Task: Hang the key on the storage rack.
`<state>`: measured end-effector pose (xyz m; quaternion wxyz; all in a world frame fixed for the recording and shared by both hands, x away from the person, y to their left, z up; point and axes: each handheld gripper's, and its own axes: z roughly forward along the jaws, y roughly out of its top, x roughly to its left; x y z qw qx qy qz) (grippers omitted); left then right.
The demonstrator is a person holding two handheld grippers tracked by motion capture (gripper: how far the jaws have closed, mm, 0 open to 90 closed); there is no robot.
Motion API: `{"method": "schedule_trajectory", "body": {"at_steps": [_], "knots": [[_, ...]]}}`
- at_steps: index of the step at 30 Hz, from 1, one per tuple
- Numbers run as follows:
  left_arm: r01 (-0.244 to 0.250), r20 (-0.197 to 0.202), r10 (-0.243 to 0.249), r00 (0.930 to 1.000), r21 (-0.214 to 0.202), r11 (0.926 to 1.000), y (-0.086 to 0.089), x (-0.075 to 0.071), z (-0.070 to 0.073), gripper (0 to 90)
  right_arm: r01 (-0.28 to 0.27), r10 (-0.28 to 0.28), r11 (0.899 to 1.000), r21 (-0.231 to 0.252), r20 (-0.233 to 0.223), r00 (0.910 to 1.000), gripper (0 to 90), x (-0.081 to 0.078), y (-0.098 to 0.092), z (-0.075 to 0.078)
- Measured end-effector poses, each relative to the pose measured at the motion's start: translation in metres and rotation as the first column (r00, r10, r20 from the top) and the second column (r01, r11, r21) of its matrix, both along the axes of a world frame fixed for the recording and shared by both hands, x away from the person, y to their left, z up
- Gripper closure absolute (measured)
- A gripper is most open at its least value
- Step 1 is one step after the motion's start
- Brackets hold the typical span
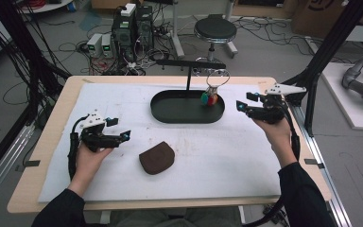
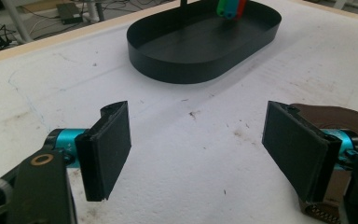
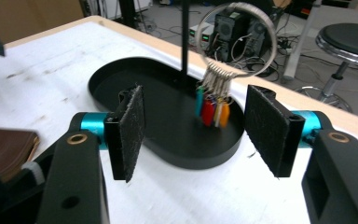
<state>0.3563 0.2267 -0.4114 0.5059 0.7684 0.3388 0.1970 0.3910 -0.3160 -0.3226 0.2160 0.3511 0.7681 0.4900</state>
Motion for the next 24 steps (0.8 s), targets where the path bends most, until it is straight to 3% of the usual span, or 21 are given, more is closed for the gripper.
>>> {"method": "schedule_trajectory", "body": {"at_steps": [3, 12, 24], "knots": [[-0.004, 0.005, 0.003, 1.0, 0.004, 1.0, 0.0, 0.0, 0.0, 23.7, 0.006, -0.006, 0.999, 0.032, 0.006, 1.0, 38.1, -0.017, -0.007, -0.01], [-0.013, 0.013, 0.013, 0.9998, -0.002, 0.9999, 0.004, -0.001, 0.001, 23.7, 0.033, -0.033, 0.992, 0.118, -0.002, 0.9994, 31.8, -0.045, -0.022, -0.034], [-0.007, 0.019, 0.007, 0.9998, -0.001, 1.0, 0.003, -0.003, 0.003, 23.7, 0.053, -0.05, 0.995, 0.088, -0.036, 0.9981, 25.7, -0.055, -0.03, -0.065]]}}
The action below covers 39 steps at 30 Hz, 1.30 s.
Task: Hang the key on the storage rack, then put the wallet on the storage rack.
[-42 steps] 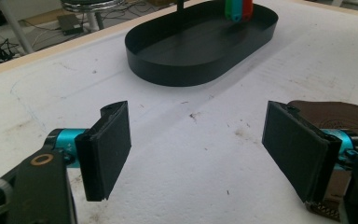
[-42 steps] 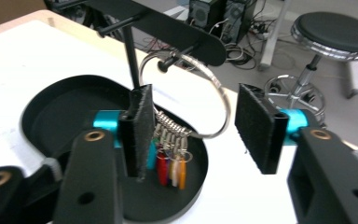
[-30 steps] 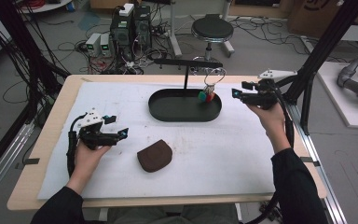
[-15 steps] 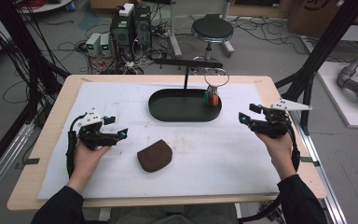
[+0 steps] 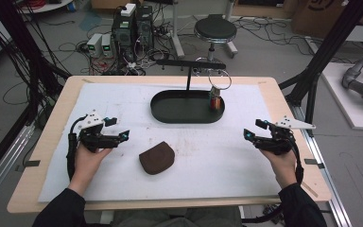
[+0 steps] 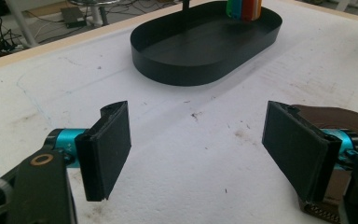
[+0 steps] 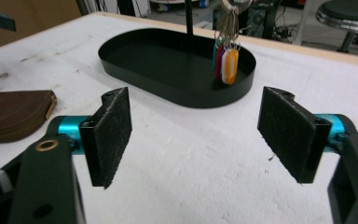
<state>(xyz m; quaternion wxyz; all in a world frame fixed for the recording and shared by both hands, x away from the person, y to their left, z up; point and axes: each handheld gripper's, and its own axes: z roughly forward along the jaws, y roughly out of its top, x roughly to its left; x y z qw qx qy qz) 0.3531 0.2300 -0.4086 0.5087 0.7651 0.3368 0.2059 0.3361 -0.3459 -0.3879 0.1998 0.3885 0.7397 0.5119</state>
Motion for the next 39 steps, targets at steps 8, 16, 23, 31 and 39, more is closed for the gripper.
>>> {"method": "schedule_trajectory", "body": {"at_steps": [8, 16, 23, 31, 39], "knots": [[-0.008, 0.007, 0.008, 0.9999, -0.007, 0.9999, -0.001, 0.001, 0.0, 23.7, 0.003, -0.003, 0.999, -0.034, -0.007, 1.0, 25.4, -0.001, 0.001, -0.008], [-0.003, 0.009, 0.003, 1.0, -0.017, 0.9998, -0.004, 0.002, 0.001, 23.7, 0.036, -0.037, 0.999, -0.024, -0.008, 0.9993, 22.8, -0.002, -0.006, -0.009], [0.007, 0.001, -0.007, 1.0, -0.032, 0.9995, -0.003, -0.001, 0.003, 23.7, 0.05, -0.05, 0.999, -0.021, -0.008, 0.9987, 23.6, 0.0, -0.01, -0.009], [0.012, -0.001, -0.012, 0.9999, -0.036, 0.9993, -0.007, -0.01, 0.005, 24.0, 0.047, -0.047, 0.998, -0.031, 0.011, 0.9988, 25.0, 0.001, -0.009, -0.009], [0.052, -0.028, -0.054, 0.9981, -0.055, 0.9971, -0.017, -0.021, 0.003, 33.8, 0.048, -0.047, 0.998, -0.028, 0.013, 0.9988, 25.6, 0.005, -0.008, -0.01]]}}
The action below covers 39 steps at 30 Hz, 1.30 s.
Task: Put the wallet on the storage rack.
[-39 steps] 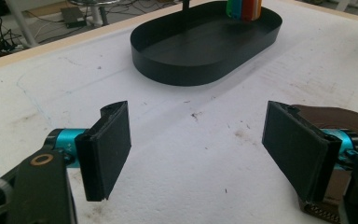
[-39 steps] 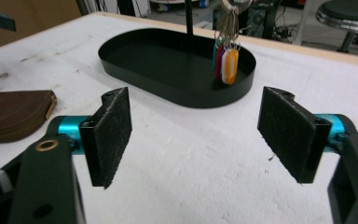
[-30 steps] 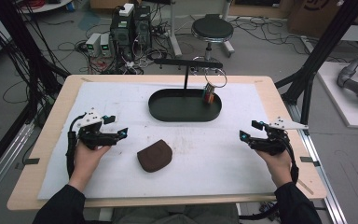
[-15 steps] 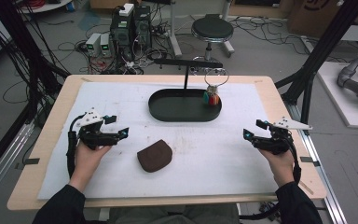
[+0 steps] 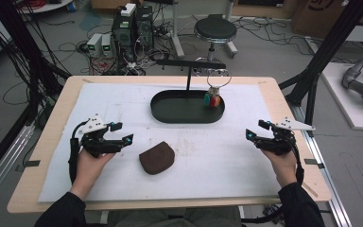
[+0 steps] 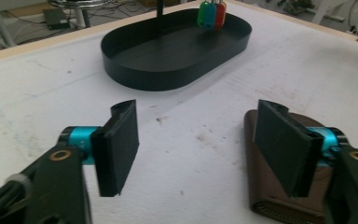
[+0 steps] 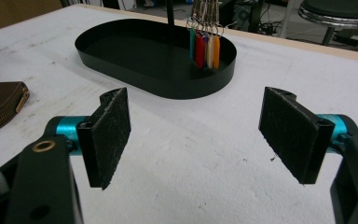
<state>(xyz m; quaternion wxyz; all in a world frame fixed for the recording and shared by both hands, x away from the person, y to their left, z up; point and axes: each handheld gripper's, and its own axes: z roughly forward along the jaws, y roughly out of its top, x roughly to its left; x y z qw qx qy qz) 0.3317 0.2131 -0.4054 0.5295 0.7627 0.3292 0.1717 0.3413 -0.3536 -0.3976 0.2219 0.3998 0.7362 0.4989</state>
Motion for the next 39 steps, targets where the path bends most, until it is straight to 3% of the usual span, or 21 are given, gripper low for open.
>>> {"method": "schedule_trajectory", "body": {"at_steps": [2, 4, 5, 6, 8, 19, 20, 22, 23, 24, 25, 28, 30, 33, 34, 36, 37, 39], "knots": [[0.011, -0.021, -0.011, 0.9997, -0.002, 0.9999, -0.004, -0.002, -0.002, 35.6, 0.005, -0.005, 1.0, 0.003, 0.001, 1.0, 25.7, 0.001, 0.0, 0.0], [0.027, -0.071, -0.027, 0.9971, -0.008, 0.9996, -0.01, -0.006, -0.007, 37.8, 0.004, -0.004, 1.0, -0.005, 0.0, 1.0, 25.7, 0.001, 0.0, -0.001], [0.027, -0.071, -0.027, 0.9971, -0.008, 0.9996, -0.01, -0.006, -0.007, 38.8, 0.004, -0.004, 1.0, -0.005, 0.0, 1.0, 25.7, 0.001, 0.0, -0.001], [0.034, -0.105, -0.035, 0.9938, -0.011, 0.9994, -0.013, -0.008, -0.011, 39.7, 0.0, 0.0, 1.0, -0.01, -0.001, 1.0, 25.9, 0.001, 0.001, -0.001], [0.037, -0.12, -0.038, 0.9921, -0.014, 0.9992, -0.015, -0.009, -0.013, 39.7, 0.0, 0.0, 1.0, -0.01, 0.0, 1.0, 25.9, 0.001, 0.001, -0.001], [0.062, -0.258, -0.072, 0.9635, -0.045, 0.9971, -0.024, -0.011, -0.034, 48.1, -0.006, 0.006, 1.0, -0.028, 0.004, 1.0, 26.2, 0.0, 0.003, -0.001], [0.065, -0.279, -0.073, 0.9575, -0.036, 0.9972, -0.025, -0.011, -0.036, 49.7, -0.006, 0.006, 1.0, -0.025, -0.001, 1.0, 26.2, 0.0, 0.003, -0.001], [0.063, -0.294, -0.067, 0.9536, -0.023, 0.9978, -0.026, -0.01, -0.037, 49.8, -0.007, 0.007, 1.0, -0.026, 0.001, 1.0, 26.2, 0.0, 0.003, -0.001], [0.06, -0.319, -0.065, 0.9455, -0.024, 0.9979, -0.025, -0.009, -0.039, 49.7, -0.007, 0.007, 1.0, -0.029, 0.0, 1.0, 26.2, 0.001, 0.003, -0.001], [0.053, -0.333, -0.064, 0.9406, -0.041, 0.9977, -0.025, -0.008, -0.041, 49.5, -0.007, 0.007, 1.0, -0.03, 0.001, 1.0, 26.2, 0.001, 0.003, -0.001], [0.053, -0.333, -0.064, 0.9406, -0.041, 0.9977, -0.025, -0.008, -0.041, 48.4, -0.007, 0.007, 1.0, -0.03, 0.001, 1.0, 26.2, 0.001, 0.003, -0.001], [0.029, -0.381, -0.053, 0.923, -0.067, 0.9973, -0.023, -0.004, -0.045, 42.5, -0.007, 0.007, 0.999, -0.031, 0.0, 1.0, 26.3, 0.001, 0.003, -0.001], [0.028, -0.398, -0.055, 0.9158, -0.074, 0.9968, -0.022, -0.003, -0.046, 42.4, -0.009, 0.009, 0.999, -0.031, -0.002, 1.0, 26.3, 0.002, 0.003, -0.002], [0.032, -0.403, -0.061, 0.9133, -0.08, 0.9963, -0.023, -0.003, -0.046, 46.1, -0.009, 0.009, 0.999, -0.031, -0.008, 0.9999, 26.3, 0.002, 0.004, -0.002], [0.039, -0.413, -0.072, 0.908, -0.088, 0.9954, -0.023, -0.003, -0.046, 46.1, -0.01, 0.01, 0.999, -0.032, -0.008, 0.9999, 26.3, 0.002, 0.004, -0.002], [0.059, -0.422, -0.101, 0.9009, -0.111, 0.992, -0.023, -0.003, -0.047, 54.6, -0.014, 0.014, 0.999, -0.035, -0.006, 0.9999, 26.3, 0.002, 0.004, -0.002], [0.07, -0.422, -0.113, 0.8994, -0.117, 0.9907, -0.023, -0.003, -0.046, 59.9, -0.014, 0.014, 0.999, -0.035, -0.009, 0.9999, 26.3, 0.002, 0.005, -0.002], [0.078, -0.406, -0.112, 0.9068, -0.099, 0.992, -0.024, -0.004, -0.045, 63.7, -0.016, 0.016, 0.999, -0.041, -0.006, 0.9998, 26.4, 0.002, 0.005, -0.003]]}}
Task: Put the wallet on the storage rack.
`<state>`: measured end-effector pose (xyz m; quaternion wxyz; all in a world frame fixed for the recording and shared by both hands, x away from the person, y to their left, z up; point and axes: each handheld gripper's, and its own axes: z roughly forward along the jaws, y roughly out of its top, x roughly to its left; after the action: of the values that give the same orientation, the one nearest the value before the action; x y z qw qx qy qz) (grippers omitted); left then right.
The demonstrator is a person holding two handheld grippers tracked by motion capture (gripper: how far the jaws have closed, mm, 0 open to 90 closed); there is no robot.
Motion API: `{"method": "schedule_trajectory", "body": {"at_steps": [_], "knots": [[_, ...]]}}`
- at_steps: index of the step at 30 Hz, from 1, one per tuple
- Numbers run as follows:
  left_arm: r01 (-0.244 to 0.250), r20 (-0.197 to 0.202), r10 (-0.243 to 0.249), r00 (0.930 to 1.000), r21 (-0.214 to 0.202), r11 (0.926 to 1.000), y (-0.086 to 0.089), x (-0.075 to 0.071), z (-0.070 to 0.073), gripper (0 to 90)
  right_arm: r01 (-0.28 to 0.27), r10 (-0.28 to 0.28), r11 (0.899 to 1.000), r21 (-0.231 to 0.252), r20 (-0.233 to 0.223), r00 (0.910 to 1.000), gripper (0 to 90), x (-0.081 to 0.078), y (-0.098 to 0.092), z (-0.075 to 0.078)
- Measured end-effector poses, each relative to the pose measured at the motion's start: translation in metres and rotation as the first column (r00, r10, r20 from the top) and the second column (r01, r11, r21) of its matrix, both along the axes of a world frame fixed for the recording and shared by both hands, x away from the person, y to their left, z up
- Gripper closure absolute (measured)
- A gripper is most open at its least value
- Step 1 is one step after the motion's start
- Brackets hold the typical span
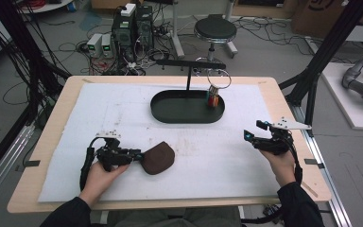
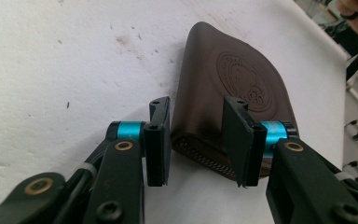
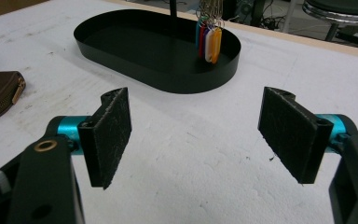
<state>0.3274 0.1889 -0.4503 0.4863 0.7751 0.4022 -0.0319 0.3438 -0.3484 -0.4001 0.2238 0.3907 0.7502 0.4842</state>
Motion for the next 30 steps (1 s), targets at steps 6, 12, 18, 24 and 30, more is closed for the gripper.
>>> {"method": "schedule_trajectory", "body": {"at_steps": [6, 12, 18, 24, 30], "knots": [[0.018, 0.067, -0.021, 0.9976, 0.046, 0.9988, -0.005, -0.003, 0.007, 69.0, 0.0, 0.0, 1.0, -0.003, 0.003, 1.0, 27.2, -0.001, 0.001, 0.001], [0.042, 0.211, -0.058, 0.9757, 0.083, 0.9956, -0.017, -0.012, 0.026, 74.1, 0.008, -0.008, 1.0, 0.005, 0.008, 0.9999, 27.6, -0.001, -0.002, 0.002], [0.082, 0.342, -0.112, 0.9331, 0.101, 0.9915, -0.026, -0.024, 0.041, 75.7, 0.007, -0.007, 1.0, 0.005, 0.011, 0.9999, 27.7, -0.002, -0.002, 0.003], [0.123, 0.439, -0.166, 0.8831, 0.124, 0.9846, -0.035, -0.035, 0.049, 76.2, 0.007, -0.007, 1.0, 0.005, 0.012, 0.9999, 27.9, -0.002, -0.001, 0.003], [0.176, 0.477, -0.209, 0.8534, 0.113, 0.9778, -0.04, -0.043, 0.053, 77.0, 0.003, -0.003, 1.0, 0.001, 0.016, 0.9999, 27.9, -0.002, 0.0, 0.003]]}}
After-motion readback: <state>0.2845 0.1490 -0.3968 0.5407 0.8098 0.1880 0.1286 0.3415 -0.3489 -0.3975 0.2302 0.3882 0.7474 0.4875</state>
